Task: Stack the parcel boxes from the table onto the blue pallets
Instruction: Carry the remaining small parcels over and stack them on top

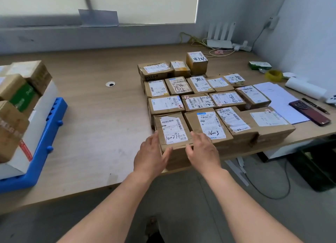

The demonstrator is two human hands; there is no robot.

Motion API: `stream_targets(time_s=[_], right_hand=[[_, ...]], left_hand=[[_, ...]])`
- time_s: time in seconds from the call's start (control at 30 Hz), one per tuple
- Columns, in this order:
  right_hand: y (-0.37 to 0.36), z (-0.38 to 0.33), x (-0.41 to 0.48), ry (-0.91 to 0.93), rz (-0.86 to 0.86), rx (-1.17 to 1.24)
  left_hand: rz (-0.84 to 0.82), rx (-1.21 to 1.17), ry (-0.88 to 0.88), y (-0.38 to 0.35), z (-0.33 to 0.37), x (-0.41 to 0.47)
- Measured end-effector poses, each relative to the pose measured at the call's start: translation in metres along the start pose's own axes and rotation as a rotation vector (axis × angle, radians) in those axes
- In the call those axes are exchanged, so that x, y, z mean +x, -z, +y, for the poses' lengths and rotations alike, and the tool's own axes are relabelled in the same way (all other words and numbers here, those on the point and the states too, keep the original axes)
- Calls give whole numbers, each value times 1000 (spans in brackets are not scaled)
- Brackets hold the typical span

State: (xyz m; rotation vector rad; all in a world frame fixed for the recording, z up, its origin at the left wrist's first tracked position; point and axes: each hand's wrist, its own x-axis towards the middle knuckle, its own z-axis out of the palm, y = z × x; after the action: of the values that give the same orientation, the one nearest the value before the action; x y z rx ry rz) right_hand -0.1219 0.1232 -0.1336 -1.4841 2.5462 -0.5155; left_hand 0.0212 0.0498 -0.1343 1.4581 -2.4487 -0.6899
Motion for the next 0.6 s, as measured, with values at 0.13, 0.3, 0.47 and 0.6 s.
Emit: stream_targets(time_s=[0.13,0.3,0.47,0.6], right_hand=[[-10,-5,8,-67,-117,6],[-11,-12,14,-91,-125,77],[-21,-13,18,-181,-228,232],[-32,-7,15,-292,-296,662]], left_hand=[[-77,-85,80,-6,-5,10],[-123,-251,138,-11,-10,21],[-132,-307,210,-12,-23,25],[-178,-431,299,-14,-27,22]])
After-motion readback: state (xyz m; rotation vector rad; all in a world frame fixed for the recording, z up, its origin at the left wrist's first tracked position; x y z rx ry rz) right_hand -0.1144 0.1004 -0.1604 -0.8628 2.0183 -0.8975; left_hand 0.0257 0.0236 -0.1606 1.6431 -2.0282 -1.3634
